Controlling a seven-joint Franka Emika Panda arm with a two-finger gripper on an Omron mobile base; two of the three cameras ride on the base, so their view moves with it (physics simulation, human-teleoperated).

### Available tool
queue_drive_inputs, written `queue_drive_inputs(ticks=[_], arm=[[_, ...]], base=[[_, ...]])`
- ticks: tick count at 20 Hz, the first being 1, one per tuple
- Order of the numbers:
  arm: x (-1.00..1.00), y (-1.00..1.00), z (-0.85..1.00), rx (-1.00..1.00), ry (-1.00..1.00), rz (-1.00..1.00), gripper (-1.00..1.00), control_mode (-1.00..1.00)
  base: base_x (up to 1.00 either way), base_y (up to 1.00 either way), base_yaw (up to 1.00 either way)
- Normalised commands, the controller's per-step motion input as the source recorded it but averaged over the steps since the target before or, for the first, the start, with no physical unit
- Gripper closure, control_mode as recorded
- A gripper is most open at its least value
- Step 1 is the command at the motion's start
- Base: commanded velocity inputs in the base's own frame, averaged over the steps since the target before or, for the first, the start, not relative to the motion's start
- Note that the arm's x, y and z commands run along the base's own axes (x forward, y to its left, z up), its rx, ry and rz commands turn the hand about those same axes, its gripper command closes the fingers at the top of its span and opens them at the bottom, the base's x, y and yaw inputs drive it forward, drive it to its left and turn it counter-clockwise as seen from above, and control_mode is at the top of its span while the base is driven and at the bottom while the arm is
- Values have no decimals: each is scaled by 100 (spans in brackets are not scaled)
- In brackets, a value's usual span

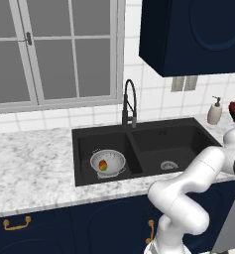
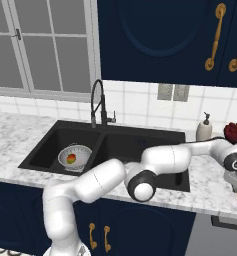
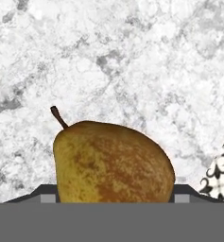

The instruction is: Put the colander in the sink, put the tangerine, pear, mango in the colander, and turn on the sink faucet and pour water over the colander.

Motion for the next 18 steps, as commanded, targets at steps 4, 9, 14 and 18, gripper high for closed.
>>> queue_drive_inputs(ticks=[4,9,14,18], arm=[[-25,63,1,0,0,7,100,-100],[-30,93,19,0,0,10,100,-100],[-41,100,-3,-4,-4,12,100,-100],[-46,100,-20,-12,-22,17,100,-100]], base=[[0,0,0],[0,0,0],[0,0,0],[0,0,0]])
